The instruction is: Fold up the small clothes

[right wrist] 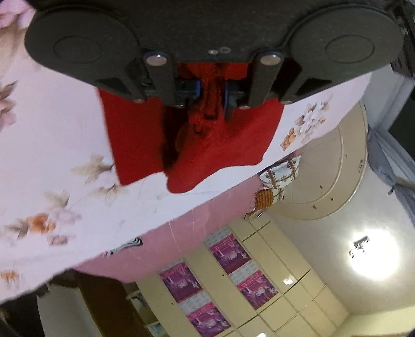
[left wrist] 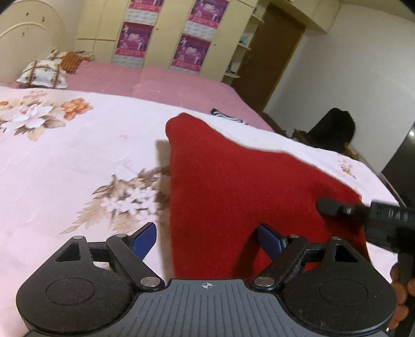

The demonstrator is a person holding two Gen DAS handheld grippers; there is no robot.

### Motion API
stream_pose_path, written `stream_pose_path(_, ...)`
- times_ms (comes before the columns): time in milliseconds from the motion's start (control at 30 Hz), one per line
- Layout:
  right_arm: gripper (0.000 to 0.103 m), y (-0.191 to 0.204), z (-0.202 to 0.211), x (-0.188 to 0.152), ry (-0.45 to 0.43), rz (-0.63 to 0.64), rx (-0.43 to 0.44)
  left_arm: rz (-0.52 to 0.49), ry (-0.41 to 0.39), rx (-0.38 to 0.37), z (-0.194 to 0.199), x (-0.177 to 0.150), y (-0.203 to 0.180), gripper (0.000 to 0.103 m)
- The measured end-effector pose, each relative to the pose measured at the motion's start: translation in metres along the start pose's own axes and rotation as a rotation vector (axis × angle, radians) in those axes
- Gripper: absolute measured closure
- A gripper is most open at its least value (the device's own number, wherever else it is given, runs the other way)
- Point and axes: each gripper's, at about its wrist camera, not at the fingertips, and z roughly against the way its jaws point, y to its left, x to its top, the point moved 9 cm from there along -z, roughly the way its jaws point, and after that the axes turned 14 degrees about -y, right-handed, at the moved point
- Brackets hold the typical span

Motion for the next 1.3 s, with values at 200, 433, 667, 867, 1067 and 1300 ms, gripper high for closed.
stream_pose_path(200, 0.087, -0.037, 0.019, -0.008, 0.022, 0.056, -0.114, -0.029, 0.055, -0.014, -0.007, -0.019, -0.018, 0.019)
stream_pose_path(433, 0.074, -0.038, 0.018, -0.009, 0.018, 0.091, -0.149, -0.026, 0.096, 0.023, -0.009, -0.034, -0.015, 0.019)
stream_pose_path(667, 0.07, -0.043, 0.063, -0.011, 0.03, 0.047, -0.155, -0.006, 0.1, 0.024, 0.005, -0.038, -0.012, 0.019)
stream_pose_path(867, 0.085, -0.033, 0.075, -0.044, 0.103, 0.072, -0.139, -0.02, 0.11, 0.023, 0.005, -0.047, -0.016, 0.019)
stream_pose_path(1067, 0.097, -0.037, 0.065, -0.034, 0.053, 0.231, -0.228, -0.026, 0.121, 0.016, 0.003, -0.053, -0.031, 0.019)
stream_pose_path(1300, 0.081, -0.049, 0.061, -0.04, 0.093, 0.221, -0.262, -0.023, 0.1, 0.004, 0.014, -0.042, -0.034, 0.019)
